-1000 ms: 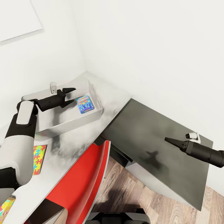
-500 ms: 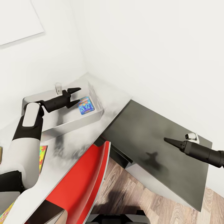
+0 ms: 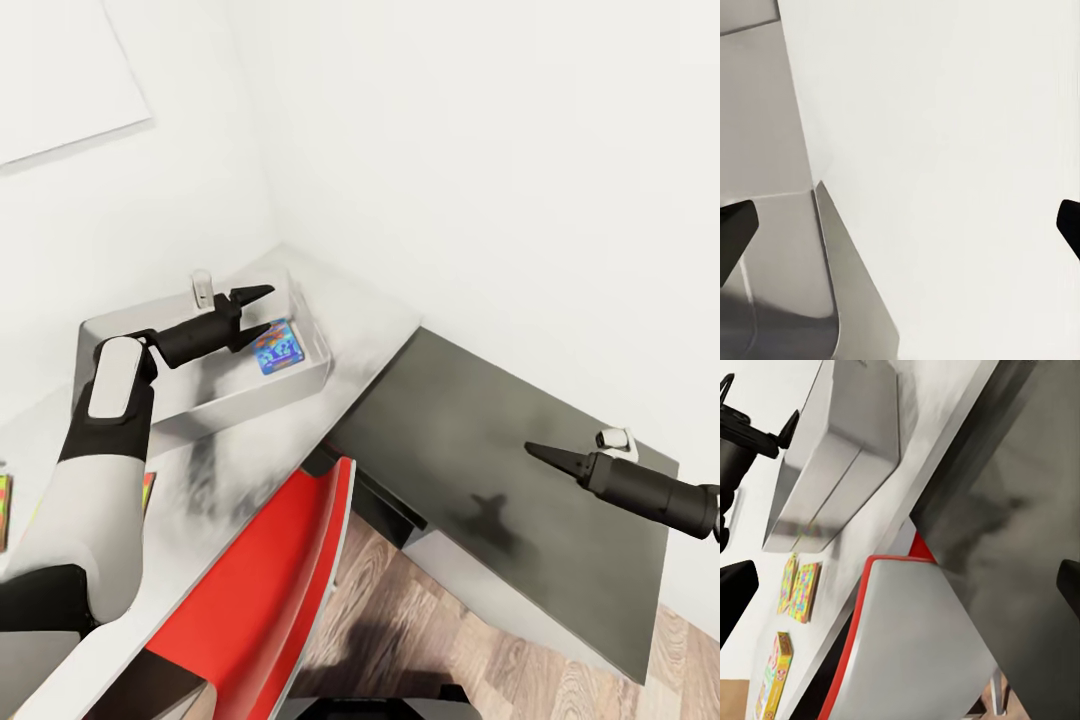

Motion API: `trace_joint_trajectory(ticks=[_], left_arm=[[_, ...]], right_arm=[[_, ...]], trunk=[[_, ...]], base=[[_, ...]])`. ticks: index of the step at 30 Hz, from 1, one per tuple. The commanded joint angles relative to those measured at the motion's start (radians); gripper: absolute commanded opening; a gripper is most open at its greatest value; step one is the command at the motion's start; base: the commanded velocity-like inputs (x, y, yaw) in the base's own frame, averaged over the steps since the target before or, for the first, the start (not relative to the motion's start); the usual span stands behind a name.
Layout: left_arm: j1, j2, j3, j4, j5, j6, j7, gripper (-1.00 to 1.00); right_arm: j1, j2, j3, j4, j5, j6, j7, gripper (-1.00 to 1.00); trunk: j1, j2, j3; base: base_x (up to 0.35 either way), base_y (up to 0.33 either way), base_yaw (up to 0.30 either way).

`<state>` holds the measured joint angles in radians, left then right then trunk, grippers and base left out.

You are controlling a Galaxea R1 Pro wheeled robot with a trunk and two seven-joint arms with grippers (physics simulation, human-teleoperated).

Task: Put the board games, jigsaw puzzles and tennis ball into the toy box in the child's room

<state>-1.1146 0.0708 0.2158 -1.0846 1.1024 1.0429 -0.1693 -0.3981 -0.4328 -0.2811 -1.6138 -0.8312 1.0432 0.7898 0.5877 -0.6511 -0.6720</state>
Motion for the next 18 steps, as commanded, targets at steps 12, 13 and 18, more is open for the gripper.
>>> trace_joint_trajectory(ticks=[12, 13, 18], left_arm=[[0.018, -0.025, -0.011, -0.043, -0.010, 0.004, -0.013, 1.00], [0.018, -0.028, -0.019, -0.046, -0.011, 0.004, -0.013, 1.00], [0.014, -0.040, -0.044, -0.052, -0.011, 0.004, -0.013, 1.00]], right_arm=[[-0.001, 0.002, 0.003, 0.000, 0.004, 0.004, 0.003, 1.00], [-0.001, 0.002, 0.003, 0.000, 0.004, 0.004, 0.002, 1.00], [-0.001, 0.003, 0.004, 0.000, 0.004, 0.004, 0.002, 1.00]], trunk=[[0.000, -0.001, 0.018], [0.000, -0.001, 0.020], [0.000, -0.001, 0.028]], base=[[0.000, 0.000, 0.000], [0.000, 0.000, 0.000], [0.000, 0.000, 0.000]])
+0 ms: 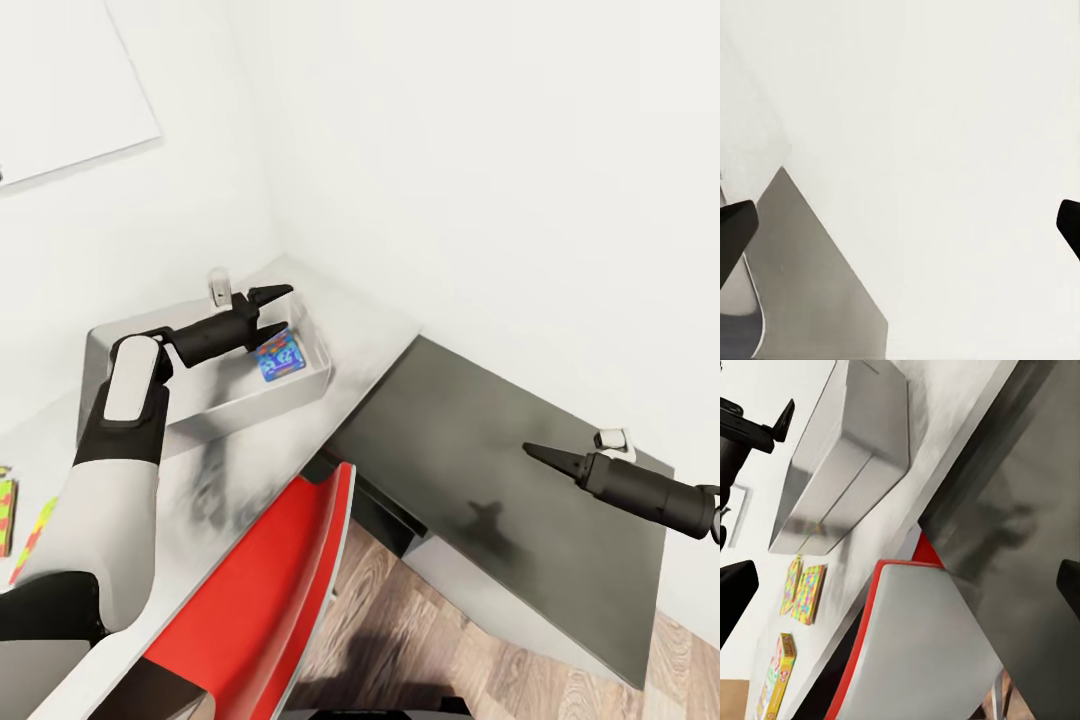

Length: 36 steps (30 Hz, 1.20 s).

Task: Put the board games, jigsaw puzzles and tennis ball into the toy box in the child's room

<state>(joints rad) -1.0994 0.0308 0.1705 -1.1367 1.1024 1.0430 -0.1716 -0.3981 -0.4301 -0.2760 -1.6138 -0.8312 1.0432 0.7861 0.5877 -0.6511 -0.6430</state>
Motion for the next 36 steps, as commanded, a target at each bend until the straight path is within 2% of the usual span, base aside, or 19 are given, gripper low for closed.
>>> trace_joint_trajectory(ticks=[1, 13, 19, 22, 28, 36], left_arm=[[-0.001, 0.000, 0.002, 0.000, -0.011, 0.004, -0.010, 1.00], [-0.006, -0.036, -0.036, -0.003, -0.018, 0.004, -0.005, 1.00], [-0.014, -0.074, -0.062, -0.003, -0.022, 0.004, -0.002, 1.00], [-0.016, -0.081, -0.065, -0.004, -0.023, 0.004, -0.001, 1.00], [-0.021, -0.112, -0.078, -0.005, -0.025, 0.004, 0.013, 1.00], [-0.017, -0.151, -0.112, -0.012, -0.026, 0.004, 0.046, 1.00]], right_arm=[[-0.001, 0.000, -0.001, 0.000, 0.004, 0.004, 0.006, 1.00], [-0.001, -0.001, -0.001, 0.000, 0.004, 0.004, 0.006, 1.00], [-0.001, -0.001, -0.001, 0.000, 0.004, 0.004, 0.005, 1.00], [-0.001, -0.001, -0.001, 0.000, 0.004, 0.004, 0.005, 1.00], [-0.001, -0.001, -0.002, 0.000, 0.004, 0.004, 0.005, 1.00], [-0.002, -0.003, -0.004, 0.000, 0.004, 0.004, 0.005, 1.00]], trunk=[[0.000, -0.001, 0.001], [0.000, -0.001, 0.020], [0.000, -0.001, 0.030], [0.000, -0.001, 0.035], [0.000, -0.001, 0.044], [0.000, -0.001, 0.057]], base=[[0.000, 0.000, 0.000], [0.000, 0.000, 0.000], [0.000, 0.000, 0.000], [0.000, 0.000, 0.000], [0.000, 0.000, 0.000], [0.000, 0.000, 0.000]])
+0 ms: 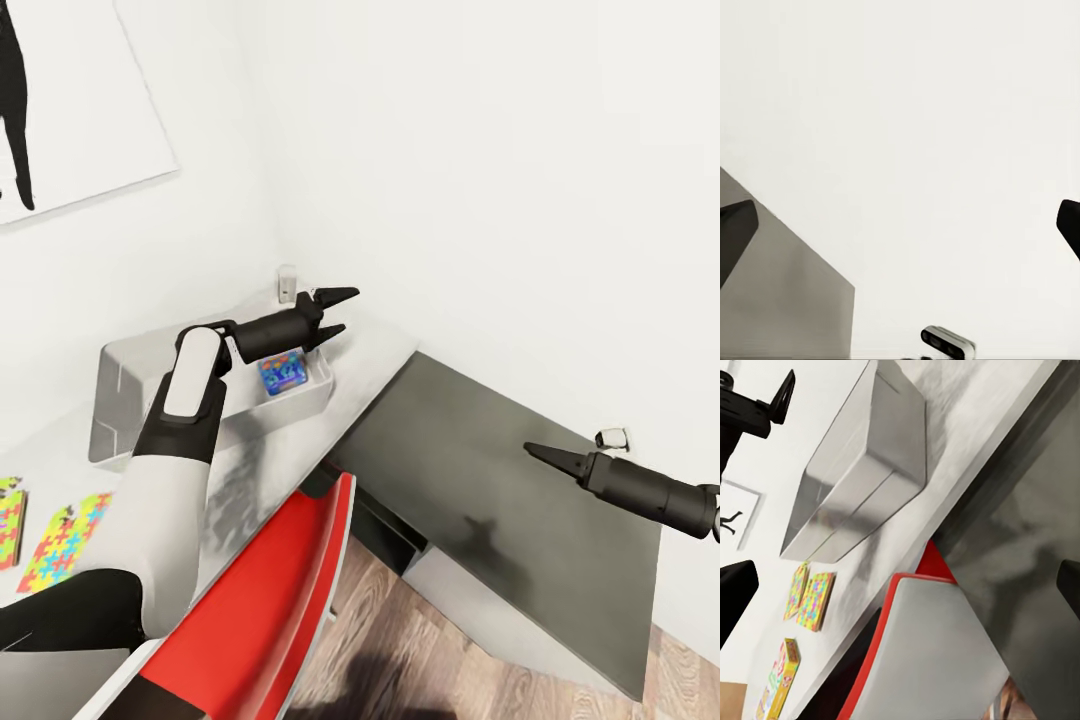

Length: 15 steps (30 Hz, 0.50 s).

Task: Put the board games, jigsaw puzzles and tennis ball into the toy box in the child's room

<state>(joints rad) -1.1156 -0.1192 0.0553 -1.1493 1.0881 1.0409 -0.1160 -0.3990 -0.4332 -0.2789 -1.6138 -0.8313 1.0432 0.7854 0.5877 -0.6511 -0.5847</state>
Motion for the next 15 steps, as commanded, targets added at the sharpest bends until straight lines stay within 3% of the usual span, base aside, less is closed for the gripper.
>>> trace_joint_trajectory(ticks=[1, 5, 7, 8, 10, 15], left_arm=[[0.002, -0.009, -0.007, -0.001, -0.011, 0.005, -0.002, 1.00], [0.011, -0.022, -0.037, -0.006, -0.009, 0.002, 0.010, 1.00], [0.028, -0.030, -0.079, -0.026, -0.003, -0.003, 0.018, 1.00], [0.028, -0.030, -0.079, -0.026, -0.003, -0.003, 0.018, 1.00], [0.056, -0.036, -0.126, -0.073, 0.006, -0.012, 0.025, 1.00], [0.098, -0.041, -0.165, -0.146, 0.023, -0.027, 0.030, 1.00]], right_arm=[[-0.001, 0.000, -0.001, 0.000, 0.005, 0.004, 0.006, 1.00], [-0.001, -0.001, -0.001, 0.000, 0.005, 0.004, 0.005, 1.00], [-0.001, 0.000, -0.002, 0.000, 0.005, 0.004, 0.005, 1.00], [-0.001, 0.000, -0.002, 0.000, 0.005, 0.004, 0.005, 1.00], [-0.001, 0.000, -0.002, 0.000, 0.005, 0.004, 0.005, 1.00], [-0.002, 0.000, -0.001, 0.000, 0.005, 0.004, 0.005, 1.00]], trunk=[[0.000, -0.001, 0.001], [0.000, -0.001, 0.007], [0.000, -0.001, 0.010], [0.000, -0.001, 0.012], [0.000, -0.001, 0.015], [0.000, -0.001, 0.023]], base=[[0.000, 0.000, 0.000], [0.000, 0.000, 0.000], [0.000, 0.000, 0.000], [0.000, 0.000, 0.000], [0.000, 0.000, 0.000], [0.000, 0.000, 0.000]])
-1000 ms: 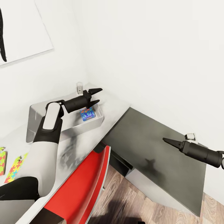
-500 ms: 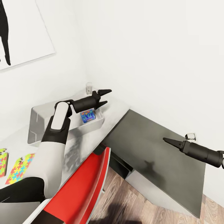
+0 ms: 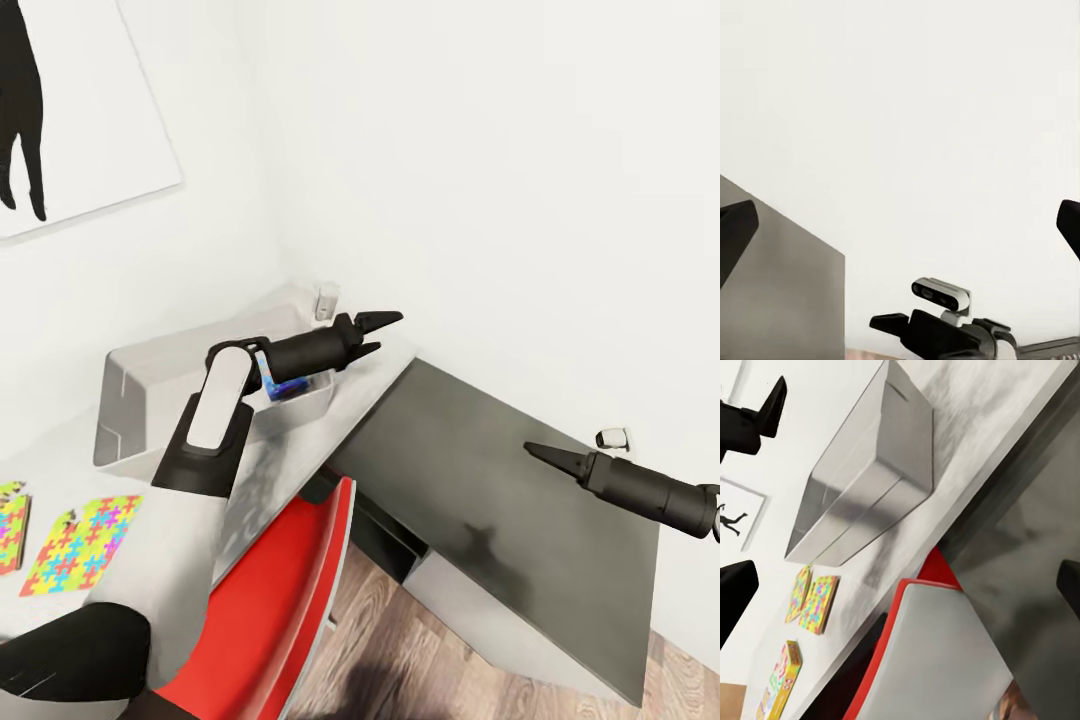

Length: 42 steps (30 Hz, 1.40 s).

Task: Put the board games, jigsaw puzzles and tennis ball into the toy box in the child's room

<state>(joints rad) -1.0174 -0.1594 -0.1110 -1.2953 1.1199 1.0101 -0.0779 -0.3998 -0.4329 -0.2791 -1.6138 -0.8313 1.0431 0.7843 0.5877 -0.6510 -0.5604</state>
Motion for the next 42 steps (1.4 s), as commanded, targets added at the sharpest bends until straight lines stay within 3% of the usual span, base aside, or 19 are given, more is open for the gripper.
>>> trace_joint_trajectory(ticks=[1, 5, 11, 12, 20, 21, 29, 42], left_arm=[[0.022, -0.002, -0.014, -0.040, 0.003, -0.005, -0.004, 1.00], [0.086, -0.004, -0.044, -0.142, 0.041, -0.022, 0.021, 1.00], [0.131, -0.005, -0.064, -0.201, 0.073, -0.030, 0.058, 1.00], [0.167, -0.005, -0.108, -0.231, 0.093, -0.037, 0.083, 1.00], [0.203, -0.004, -0.169, -0.250, 0.101, -0.048, 0.102, 1.00], [0.249, 0.003, -0.216, -0.257, 0.097, -0.062, 0.138, 1.00], [0.279, 0.006, -0.231, -0.259, 0.096, -0.069, 0.176, 1.00], [0.282, 0.006, -0.231, -0.257, 0.096, -0.079, 0.176, 1.00]], right_arm=[[-0.001, 0.000, -0.001, 0.000, 0.005, 0.004, 0.006, 1.00], [-0.002, 0.000, 0.000, 0.000, 0.005, 0.004, 0.004, 1.00], [-0.003, 0.000, 0.001, 0.000, 0.005, 0.004, -0.005, 1.00], [-0.005, 0.000, 0.001, 0.000, 0.005, 0.004, -0.027, 1.00], [-0.006, 0.001, 0.001, 0.000, 0.005, 0.004, -0.054, 1.00], [-0.008, 0.000, -0.001, 0.000, 0.005, 0.004, -0.070, 1.00], [-0.011, 0.000, -0.001, 0.000, 0.005, 0.004, -0.088, 1.00], [-0.012, 0.000, -0.001, 0.000, 0.005, 0.004, -0.089, 1.00]], trunk=[[0.000, -0.001, 0.001], [0.000, -0.001, 0.007], [0.000, -0.001, 0.017], [0.000, -0.001, 0.018], [0.000, -0.001, 0.031], [0.000, -0.001, 0.033], [0.000, -0.001, 0.046], [0.000, -0.001, 0.067]], base=[[0.000, 0.000, -0.004], [0.000, 0.000, -0.018], [0.000, 0.000, -0.041], [0.000, 0.000, -0.073], [0.000, 0.000, -0.085], [-0.022, 0.000, -0.108], [-0.103, 0.000, -0.110], [-0.041, 0.000, -0.111]])
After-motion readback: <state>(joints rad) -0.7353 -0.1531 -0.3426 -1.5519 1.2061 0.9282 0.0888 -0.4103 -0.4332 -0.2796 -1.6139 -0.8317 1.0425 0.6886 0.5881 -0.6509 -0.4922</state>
